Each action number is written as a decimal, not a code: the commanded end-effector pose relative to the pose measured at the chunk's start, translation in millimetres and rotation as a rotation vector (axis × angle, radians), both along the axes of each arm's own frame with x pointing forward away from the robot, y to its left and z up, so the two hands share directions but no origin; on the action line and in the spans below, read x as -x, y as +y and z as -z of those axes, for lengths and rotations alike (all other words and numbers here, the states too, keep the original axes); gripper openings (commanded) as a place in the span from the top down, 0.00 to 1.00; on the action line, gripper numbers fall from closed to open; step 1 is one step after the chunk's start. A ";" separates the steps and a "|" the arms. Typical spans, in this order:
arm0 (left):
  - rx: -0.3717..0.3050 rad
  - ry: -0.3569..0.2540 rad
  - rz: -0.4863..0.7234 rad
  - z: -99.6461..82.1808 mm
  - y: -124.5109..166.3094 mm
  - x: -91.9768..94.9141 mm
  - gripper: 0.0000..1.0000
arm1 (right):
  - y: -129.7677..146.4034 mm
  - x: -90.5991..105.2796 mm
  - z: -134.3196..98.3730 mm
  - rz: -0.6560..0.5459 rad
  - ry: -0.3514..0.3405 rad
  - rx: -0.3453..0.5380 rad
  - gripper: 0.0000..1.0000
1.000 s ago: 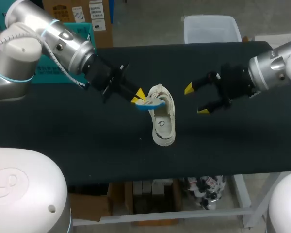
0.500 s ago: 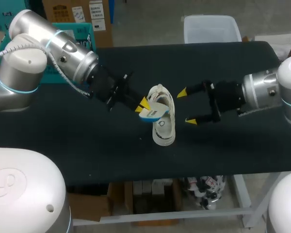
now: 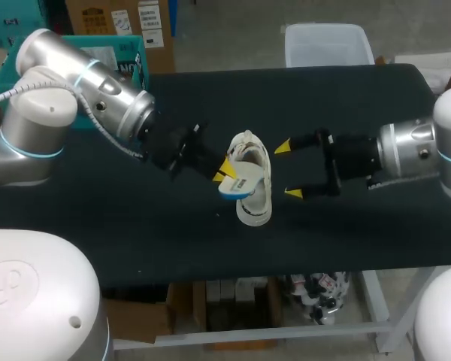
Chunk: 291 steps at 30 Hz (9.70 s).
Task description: Open the shoe tongue, take the insole out of the shoe, put the insole back into the shoe, and pack the shoe into the shoebox
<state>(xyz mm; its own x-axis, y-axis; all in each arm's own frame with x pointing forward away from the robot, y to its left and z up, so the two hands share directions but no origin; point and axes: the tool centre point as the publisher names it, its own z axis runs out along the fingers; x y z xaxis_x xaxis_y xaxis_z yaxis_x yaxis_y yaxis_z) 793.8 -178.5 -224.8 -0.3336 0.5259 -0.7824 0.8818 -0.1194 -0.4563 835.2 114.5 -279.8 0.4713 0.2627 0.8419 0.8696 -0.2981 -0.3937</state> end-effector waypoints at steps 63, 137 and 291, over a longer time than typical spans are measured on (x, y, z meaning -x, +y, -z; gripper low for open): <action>-0.040 0.155 -0.043 24.6 -1.1 -34.7 0.00 | 40.8 -4.4 23.3 -0.055 0.157 -0.185 1.00; -0.617 0.265 0.151 3.2 -17.5 -134.8 0.00 | 28.8 23.3 18.5 -0.116 0.242 -0.141 1.00; -0.030 0.334 -0.380 113.7 -21.7 -89.2 1.00 | 29.6 -14.0 41.0 -0.038 0.211 -0.195 0.57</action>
<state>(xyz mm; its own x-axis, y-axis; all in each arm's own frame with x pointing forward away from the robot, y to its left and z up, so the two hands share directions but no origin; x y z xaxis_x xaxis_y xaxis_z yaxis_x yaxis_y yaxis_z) 882.9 -200.4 -336.1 -0.7347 0.3476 -0.5826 0.6653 0.2013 -0.7189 857.2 147.0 -330.6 0.6334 0.1207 0.7643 0.7732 -0.1375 -0.6191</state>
